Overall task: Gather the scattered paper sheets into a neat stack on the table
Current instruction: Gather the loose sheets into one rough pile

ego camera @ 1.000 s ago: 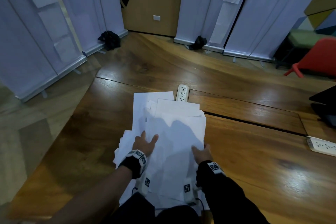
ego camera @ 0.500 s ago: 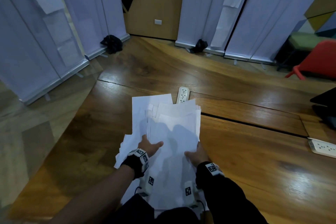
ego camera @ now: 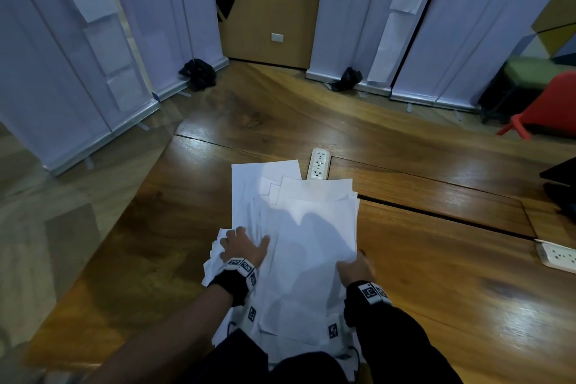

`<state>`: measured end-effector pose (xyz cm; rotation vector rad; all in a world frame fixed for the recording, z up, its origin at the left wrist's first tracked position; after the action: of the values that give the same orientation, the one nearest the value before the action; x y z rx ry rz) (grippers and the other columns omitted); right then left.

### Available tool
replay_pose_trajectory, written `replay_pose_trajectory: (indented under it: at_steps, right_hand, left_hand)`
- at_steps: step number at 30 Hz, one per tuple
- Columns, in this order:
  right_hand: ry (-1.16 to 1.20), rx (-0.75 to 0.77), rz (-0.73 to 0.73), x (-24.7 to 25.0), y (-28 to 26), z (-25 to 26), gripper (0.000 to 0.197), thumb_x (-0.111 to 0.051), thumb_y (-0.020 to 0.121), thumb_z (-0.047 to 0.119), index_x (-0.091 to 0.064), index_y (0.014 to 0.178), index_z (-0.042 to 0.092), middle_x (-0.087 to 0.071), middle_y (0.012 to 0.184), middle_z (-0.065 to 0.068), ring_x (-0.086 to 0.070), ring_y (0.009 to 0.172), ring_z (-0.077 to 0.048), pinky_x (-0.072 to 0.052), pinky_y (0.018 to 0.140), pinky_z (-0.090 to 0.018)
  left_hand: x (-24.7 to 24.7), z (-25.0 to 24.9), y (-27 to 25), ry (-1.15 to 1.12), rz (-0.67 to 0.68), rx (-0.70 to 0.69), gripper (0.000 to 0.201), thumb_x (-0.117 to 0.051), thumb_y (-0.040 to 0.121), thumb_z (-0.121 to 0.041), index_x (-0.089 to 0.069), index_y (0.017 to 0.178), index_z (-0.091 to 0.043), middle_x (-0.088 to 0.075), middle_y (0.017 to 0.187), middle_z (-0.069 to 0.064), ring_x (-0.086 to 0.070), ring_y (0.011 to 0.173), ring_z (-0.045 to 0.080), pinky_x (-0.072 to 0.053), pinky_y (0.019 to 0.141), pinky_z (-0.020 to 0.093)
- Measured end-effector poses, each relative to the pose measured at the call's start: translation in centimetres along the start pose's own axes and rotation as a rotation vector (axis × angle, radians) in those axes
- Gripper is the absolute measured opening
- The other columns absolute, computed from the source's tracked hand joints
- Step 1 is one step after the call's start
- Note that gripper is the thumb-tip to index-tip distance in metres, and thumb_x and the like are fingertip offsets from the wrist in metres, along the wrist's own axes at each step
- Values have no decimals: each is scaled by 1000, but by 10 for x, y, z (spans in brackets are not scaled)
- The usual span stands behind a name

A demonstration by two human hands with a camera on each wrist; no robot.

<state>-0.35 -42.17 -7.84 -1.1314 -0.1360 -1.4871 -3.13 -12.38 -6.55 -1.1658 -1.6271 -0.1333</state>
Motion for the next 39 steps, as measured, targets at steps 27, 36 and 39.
replay_pose_trajectory:
  at_steps: [27, 36, 39]
  right_hand:
    - [268, -70, 94, -2, 8, -13, 47, -64, 75, 14, -57, 121, 12, -65, 112, -13, -64, 97, -31, -51, 81, -33]
    - [404, -98, 147, 4, 3, -13, 55, -70, 83, 40, -60, 126, 8, -64, 125, -16, -61, 106, -32, -47, 96, -39]
    - [465, -206, 227, -3, 8, -22, 100, -41, 68, 89, -50, 138, 18, -50, 144, -14, -49, 128, -36, -34, 110, -46]
  left_hand:
    - [174, -48, 3, -175, -305, -307, 40, -50, 94, -26, -42, 127, -5, -59, 115, 26, -58, 107, 43, -45, 91, 47]
    - [200, -64, -15, -702, -360, -357, 35, -64, 86, -26, -54, 117, -14, -61, 102, 1, -61, 93, 19, -44, 75, 22]
    - [124, -56, -15, -602, -181, -319, 41, -66, 86, -19, -52, 122, -5, -65, 116, 14, -63, 105, 27, -48, 89, 33]
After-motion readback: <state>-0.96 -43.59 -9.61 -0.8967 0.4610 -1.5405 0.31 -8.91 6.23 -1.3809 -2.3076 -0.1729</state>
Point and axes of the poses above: each hand's wrist, its own y-axis towards the middle knuckle, its own x-axis out of the back of the hand, z = x × y, the point moved 7 cm from there along y, towards the middle knuckle
